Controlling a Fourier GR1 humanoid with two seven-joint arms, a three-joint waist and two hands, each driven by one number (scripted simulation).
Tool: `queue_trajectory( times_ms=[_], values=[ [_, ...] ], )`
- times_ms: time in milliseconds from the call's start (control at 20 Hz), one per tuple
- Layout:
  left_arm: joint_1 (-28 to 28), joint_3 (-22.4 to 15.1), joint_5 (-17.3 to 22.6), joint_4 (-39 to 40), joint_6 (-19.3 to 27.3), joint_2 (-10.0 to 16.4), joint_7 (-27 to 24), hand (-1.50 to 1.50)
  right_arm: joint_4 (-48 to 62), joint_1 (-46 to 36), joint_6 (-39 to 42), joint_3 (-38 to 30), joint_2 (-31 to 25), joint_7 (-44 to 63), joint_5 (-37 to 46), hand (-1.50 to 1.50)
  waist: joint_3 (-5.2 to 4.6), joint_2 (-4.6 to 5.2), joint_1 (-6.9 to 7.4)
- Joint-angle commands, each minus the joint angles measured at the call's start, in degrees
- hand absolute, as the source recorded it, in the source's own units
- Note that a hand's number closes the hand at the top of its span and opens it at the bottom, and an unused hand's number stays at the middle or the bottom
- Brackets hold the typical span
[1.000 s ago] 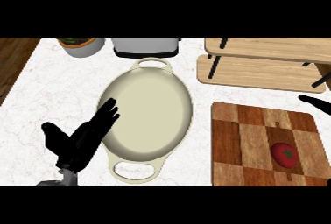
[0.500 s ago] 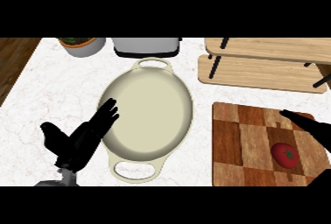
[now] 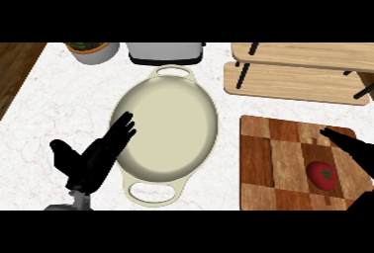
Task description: Pick the tomato from the cutting board and place it in the pot
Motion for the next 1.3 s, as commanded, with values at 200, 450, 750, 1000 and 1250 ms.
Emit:
queue_trajectory(
  times_ms=[200, 450, 750, 1000, 1250],
  values=[
    [-2.8, 5.6, 3.6, 0.8, -4.2, 2.2, 2.8, 0.0, 0.4, 4.7, 0.1, -2.4, 4.6, -4.4, 7.6, -1.5, -0.01, -0.01, -0.21],
    [1.8, 0.7, -1.7, -2.3, -0.9, -2.2, 1.9, 0.0, 4.1, 1.7, 1.8, -2.9, 8.8, -4.7, 12.2, -1.5, -0.01, -0.01, 0.07],
    [1.3, -0.8, -3.3, -4.6, 0.2, -3.9, 4.4, 0.0, 9.5, -2.7, 5.1, -4.8, 9.5, -7.1, 15.1, -1.5, 0.0, 0.0, 0.12],
    [3.1, 0.6, -3.3, -3.7, -2.0, -3.4, 1.7, 0.0, 14.6, -2.2, 1.7, -5.2, 12.4, -11.2, 20.1, -1.5, -0.01, 0.0, 0.11],
    [-2.0, 3.8, -1.8, -2.5, -2.1, -2.6, 5.4, 0.0, 15.9, -1.6, 0.2, -5.7, 14.8, -13.2, 22.4, -1.5, 0.0, 0.0, 0.02]
  ],
)
